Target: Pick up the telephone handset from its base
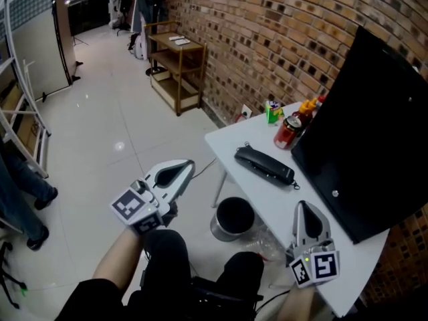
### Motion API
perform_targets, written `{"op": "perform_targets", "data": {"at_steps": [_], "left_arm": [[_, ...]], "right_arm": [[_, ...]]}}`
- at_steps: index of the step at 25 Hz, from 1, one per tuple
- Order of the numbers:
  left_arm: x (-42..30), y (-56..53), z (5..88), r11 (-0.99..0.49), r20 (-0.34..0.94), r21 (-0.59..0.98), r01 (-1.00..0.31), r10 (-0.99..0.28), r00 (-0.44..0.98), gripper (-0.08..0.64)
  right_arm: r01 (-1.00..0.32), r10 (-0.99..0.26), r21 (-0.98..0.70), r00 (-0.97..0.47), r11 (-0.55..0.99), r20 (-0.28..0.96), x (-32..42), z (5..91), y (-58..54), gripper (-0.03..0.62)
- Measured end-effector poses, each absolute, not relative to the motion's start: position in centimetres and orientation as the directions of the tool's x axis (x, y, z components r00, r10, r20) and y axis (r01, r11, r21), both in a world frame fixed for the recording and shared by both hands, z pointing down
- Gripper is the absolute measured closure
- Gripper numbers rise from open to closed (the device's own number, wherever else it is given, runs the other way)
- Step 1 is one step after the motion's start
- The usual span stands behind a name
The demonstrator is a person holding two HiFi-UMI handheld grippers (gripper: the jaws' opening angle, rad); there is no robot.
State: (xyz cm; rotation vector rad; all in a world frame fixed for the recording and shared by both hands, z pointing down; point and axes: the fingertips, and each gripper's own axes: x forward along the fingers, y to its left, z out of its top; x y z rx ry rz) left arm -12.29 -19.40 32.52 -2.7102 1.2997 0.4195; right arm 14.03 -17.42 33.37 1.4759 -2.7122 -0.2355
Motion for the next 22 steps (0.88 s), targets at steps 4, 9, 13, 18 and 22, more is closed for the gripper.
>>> {"op": "perform_targets", "data": {"at_steps": [4, 9, 13, 18, 22], "left_arm": [[-10.3, -21.0, 32.6, -0.682, -0.264, 0.006, -0.731, -0.707, 0.657, 0.552], [-8.1, -22.8, 31.6, -0.77, -0.271, 0.001, -0.638, -0.615, 0.741, 0.552], [-6.7, -24.6, 31.0, -0.814, -0.256, -0.016, -0.58, -0.558, 0.789, 0.552], [-4.9, -26.6, 30.9, -0.853, -0.224, -0.047, -0.52, -0.498, 0.838, 0.552], [-3.1, -27.2, 29.9, -0.894, -0.231, -0.045, -0.446, -0.425, 0.875, 0.552]], "right_arm": [[-0.854, -0.857, 0.135, -0.513, 0.503, -0.047, 15.3, 33.4, -18.0, 0.581], [-0.876, -0.877, 0.122, -0.476, 0.466, -0.069, 16.4, 33.2, -19.0, 0.583], [-0.89, -0.889, 0.122, -0.45, 0.439, -0.083, 17.1, 32.8, -19.6, 0.581], [-0.908, -0.907, 0.126, -0.412, 0.4, -0.087, 18.4, 32.2, -19.9, 0.583], [-0.917, -0.918, 0.134, -0.388, 0.376, -0.086, 19.0, 32.0, -19.7, 0.583]]}}
